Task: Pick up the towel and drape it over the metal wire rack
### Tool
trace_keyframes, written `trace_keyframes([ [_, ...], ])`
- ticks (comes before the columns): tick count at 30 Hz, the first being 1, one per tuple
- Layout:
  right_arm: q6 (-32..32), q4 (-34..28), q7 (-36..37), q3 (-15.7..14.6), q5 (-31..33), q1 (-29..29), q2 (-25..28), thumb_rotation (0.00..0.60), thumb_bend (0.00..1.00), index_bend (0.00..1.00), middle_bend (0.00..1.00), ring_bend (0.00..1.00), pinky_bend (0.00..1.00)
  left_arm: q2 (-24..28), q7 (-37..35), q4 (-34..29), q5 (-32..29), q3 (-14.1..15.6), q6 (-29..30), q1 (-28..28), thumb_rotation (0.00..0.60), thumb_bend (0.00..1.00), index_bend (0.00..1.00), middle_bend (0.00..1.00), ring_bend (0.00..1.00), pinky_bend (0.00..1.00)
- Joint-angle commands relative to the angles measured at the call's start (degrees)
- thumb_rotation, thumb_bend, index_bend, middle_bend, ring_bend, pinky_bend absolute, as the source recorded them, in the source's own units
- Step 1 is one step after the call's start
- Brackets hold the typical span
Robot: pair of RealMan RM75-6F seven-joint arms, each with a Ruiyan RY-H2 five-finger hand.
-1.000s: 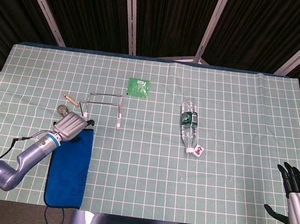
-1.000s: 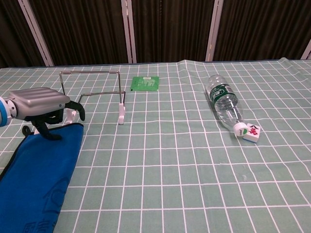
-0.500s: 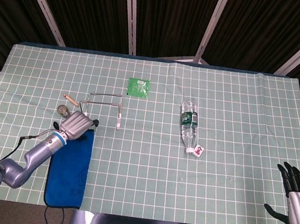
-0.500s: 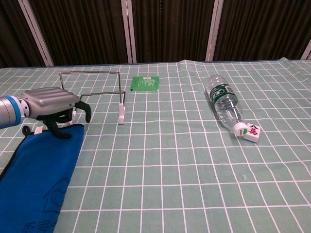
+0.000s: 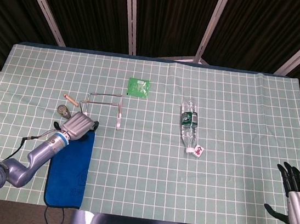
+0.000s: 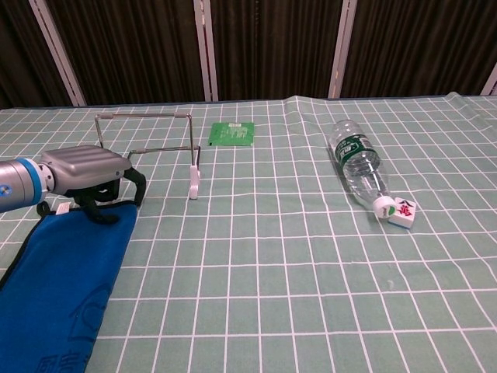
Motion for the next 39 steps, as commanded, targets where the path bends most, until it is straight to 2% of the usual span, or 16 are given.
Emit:
trace_keyframes([
  [1,-0.03,0.00,0.04,-0.01,0.01,0.01,0.00,0.600,0.00,0.00,0.00,0.00,0.00,-0.07,-0.10,0.09,0.02,0.11,-0.08,-0.03,0.600,0.38,0.47,0.97,0.98,1.00],
  [6,-0.03,0.00,0.05,-0.03,0.02,0.01,0.01,0.600,0.00,0.00,0.00,0.00,0.00,-0.05,-0.50,0.05,0.04,0.32,-0.14,0.02,0.600,0.40,0.60,0.97,0.98,1.00],
  [9,0.02,-0.02,0.05,-0.06,-0.08,0.01,0.03,0.600,0.00,0.00,0.00,0.00,0.00,0.27,-0.62,-0.16,0.20,0.49,0.24,0.20,0.600,0.46,0.65,0.97,0.98,1.00],
  [15,0.61,-0.24,0.17,-0.20,-0.66,-0.18,0.20,0.600,0.00,0.00,0.00,0.00,0.00,2.27,-0.43,-2.40,0.29,0.69,0.92,0.57,0.600,0.67,0.69,0.97,0.98,1.00],
  [18,1.13,-0.40,0.26,-0.31,-1.11,-0.38,0.35,0.600,0.00,0.00,0.00,0.00,0.00,4.31,0.23,-5.23,0.21,0.82,1.44,0.89,0.600,0.73,0.73,0.97,0.98,1.00],
  [21,1.78,-0.62,0.47,-0.46,-1.75,-0.61,0.56,0.600,0.00,0.00,0.00,0.00,0.00,7.36,2.28,-9.51,-0.26,0.81,2.64,1.46,0.600,0.78,0.78,0.97,0.98,1.00],
  [27,3.07,-1.03,0.96,-0.75,-3.05,-1.06,1.00,0.600,0.00,0.00,0.00,0.00,0.00,13.58,6.15,-18.55,-1.98,0.17,5.59,2.76,0.600,0.81,0.86,0.97,0.98,1.00],
  [33,4.88,-1.54,1.85,-1.15,-4.82,-1.70,1.67,0.600,0.00,0.00,0.00,0.00,0.00,21.05,10.86,-29.08,-3.53,-1.51,12.07,5.05,0.600,0.84,0.87,0.97,0.98,1.00],
  [39,6.89,-1.94,2.98,-1.52,-6.62,-2.41,2.45,0.600,0.00,0.00,0.00,0.00,0.00,29.67,19.25,-42.10,-8.63,-4.19,17.55,6.36,0.600,0.84,0.88,0.97,0.98,1.00],
])
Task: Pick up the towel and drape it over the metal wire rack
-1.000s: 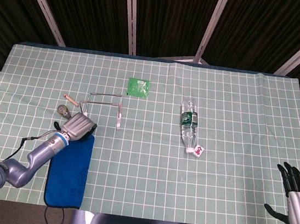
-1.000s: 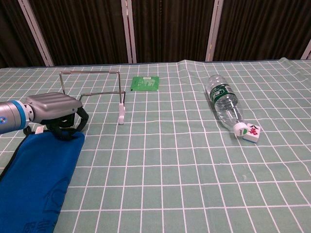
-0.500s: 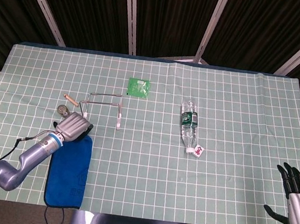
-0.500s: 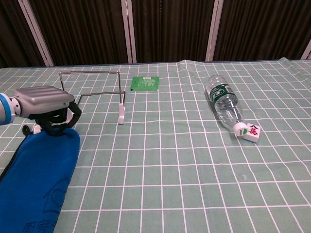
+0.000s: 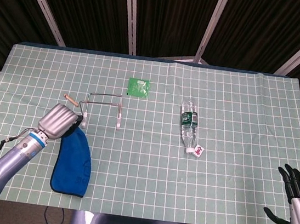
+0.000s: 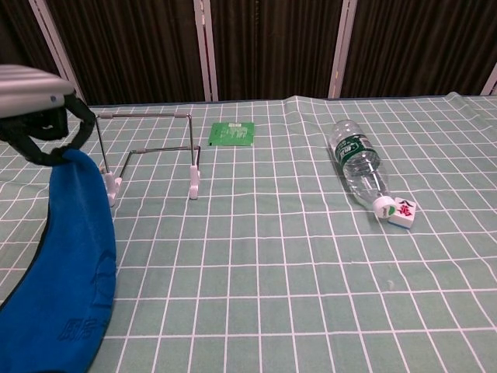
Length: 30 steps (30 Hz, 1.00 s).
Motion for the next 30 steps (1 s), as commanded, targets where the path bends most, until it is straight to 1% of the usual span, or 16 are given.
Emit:
trace_keyframes([
  [1,0.87,-0.13,0.62,-0.21,-0.78,-0.37,0.37,0.600,0.00,0.00,0.00,0.00,0.00,7.17,7.16,-9.42,-4.28,-2.70,5.04,1.21,0.600,0.84,0.88,0.97,0.98,1.00],
  [5,1.73,-0.10,1.51,-0.32,-1.47,-0.66,0.74,0.600,0.00,0.00,0.00,0.00,0.00,11.17,14.51,-14.89,-7.94,-4.57,7.76,0.36,0.600,0.84,0.89,0.97,0.98,1.00],
  [7,1.99,-0.08,1.89,-0.36,-1.67,-0.75,0.91,0.600,0.00,0.00,0.00,0.00,0.00,12.06,19.07,-16.32,-9.61,-5.60,9.33,-0.63,0.600,0.84,0.89,0.97,0.98,1.00],
  [10,2.24,0.00,2.37,-0.35,-1.81,-0.82,1.07,0.600,0.00,0.00,0.00,0.00,0.00,12.45,23.68,-16.80,-12.33,-6.92,9.85,-2.56,0.600,0.84,0.89,0.97,0.98,1.00],
  [13,2.27,0.08,2.72,-0.26,-1.65,-0.82,1.19,0.600,0.00,0.00,0.00,0.00,0.00,11.89,27.48,-15.42,-14.27,-8.25,9.92,-4.93,0.600,0.84,0.89,0.97,0.98,1.00],
  [17,1.63,0.20,2.87,-0.09,-1.11,-0.56,1.17,0.600,0.00,0.00,0.00,0.00,0.00,10.15,29.41,-12.33,-17.44,-10.29,7.73,-9.03,0.600,0.84,0.89,0.97,0.97,1.00],
  [22,0.61,0.23,2.38,0.21,-0.17,-0.16,0.90,0.600,0.00,0.00,0.00,0.00,0.00,8.18,30.68,-9.04,-20.57,-11.63,5.51,-12.98,0.600,0.84,0.89,0.97,0.97,1.00],
  [24,-0.09,0.30,2.24,0.44,0.67,0.07,0.78,0.600,0.00,0.00,0.00,0.00,0.00,7.39,30.50,-7.97,-22.89,-12.23,4.10,-14.68,0.600,0.84,0.89,0.97,0.98,1.00],
  [28,-0.72,0.40,2.22,0.80,1.82,0.25,0.69,0.600,0.00,0.00,0.00,0.00,0.00,7.34,30.34,-8.69,-27.26,-13.05,2.74,-16.88,0.600,0.84,0.89,0.97,0.97,1.00],
  [30,-0.93,0.64,2.58,1.00,2.53,0.26,0.72,0.600,0.00,0.00,0.00,0.00,0.00,9.12,31.68,-11.64,-30.19,-12.93,2.63,-17.61,0.600,0.84,0.89,0.97,0.97,1.00],
])
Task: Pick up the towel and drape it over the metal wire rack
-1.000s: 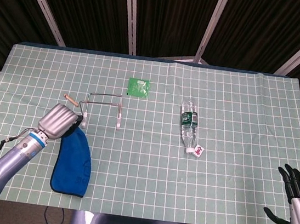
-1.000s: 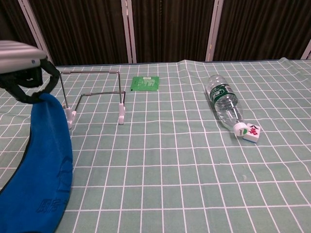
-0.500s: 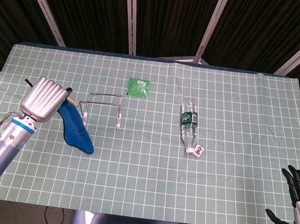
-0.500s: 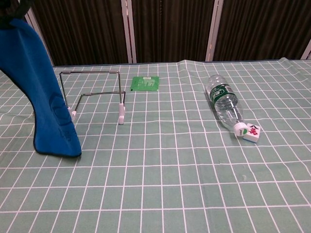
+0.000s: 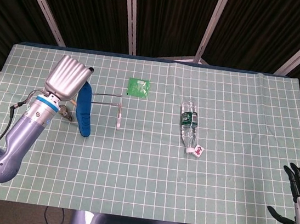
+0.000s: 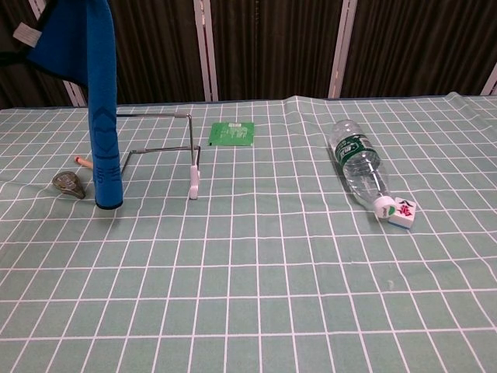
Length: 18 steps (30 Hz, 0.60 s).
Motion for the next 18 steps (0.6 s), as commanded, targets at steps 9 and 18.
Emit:
trace_keyframes([
  [9,0.27,0.44,1.52,0.15,0.24,-0.22,0.35,0.600,0.00,0.00,0.00,0.00,0.00,10.15,5.59,-16.68,-9.71,1.20,3.03,-2.45,0.600,0.84,0.90,0.97,0.96,1.00],
  [18,2.03,0.11,2.25,-0.32,-1.88,-0.79,0.85,0.600,0.00,0.00,0.00,0.00,0.00,13.83,7.34,-23.11,-15.80,-0.39,5.56,-6.59,0.600,0.84,0.90,0.97,0.96,1.00],
])
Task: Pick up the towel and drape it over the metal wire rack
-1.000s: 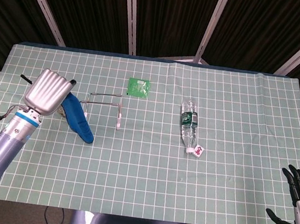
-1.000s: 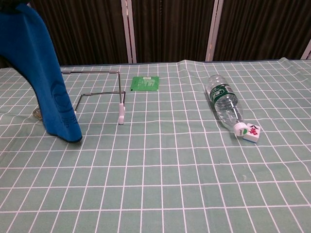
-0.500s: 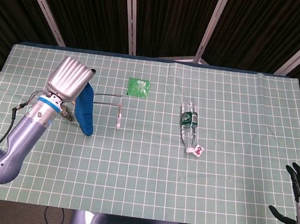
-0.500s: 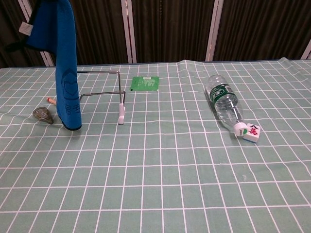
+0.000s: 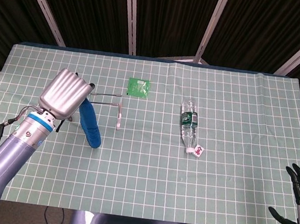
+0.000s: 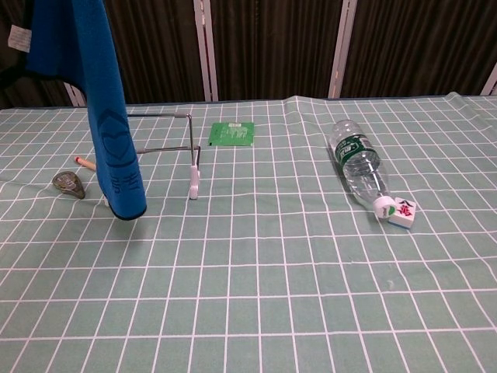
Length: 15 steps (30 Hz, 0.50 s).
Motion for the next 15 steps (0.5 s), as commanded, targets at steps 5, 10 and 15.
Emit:
trace_keyframes([
  [5,0.52,0.10,0.23,-0.09,-0.55,-0.18,0.18,0.600,0.00,0.00,0.00,0.00,0.00,-3.53,5.08,3.94,-12.28,-0.77,0.51,-8.58,0.600,0.84,0.90,0.97,0.96,1.00],
  [10,0.08,0.37,0.76,0.21,0.45,-0.07,0.23,0.600,0.00,0.00,0.00,0.00,0.00,-6.23,7.56,7.58,-18.08,0.50,1.29,-12.40,0.600,0.85,0.90,0.97,0.96,1.00],
  [15,0.20,0.43,1.21,0.48,0.97,-0.14,0.39,0.600,0.00,0.00,0.00,0.00,0.00,-5.49,7.56,8.68,-20.01,1.57,0.66,-13.37,0.600,0.85,0.90,0.97,0.96,1.00],
])
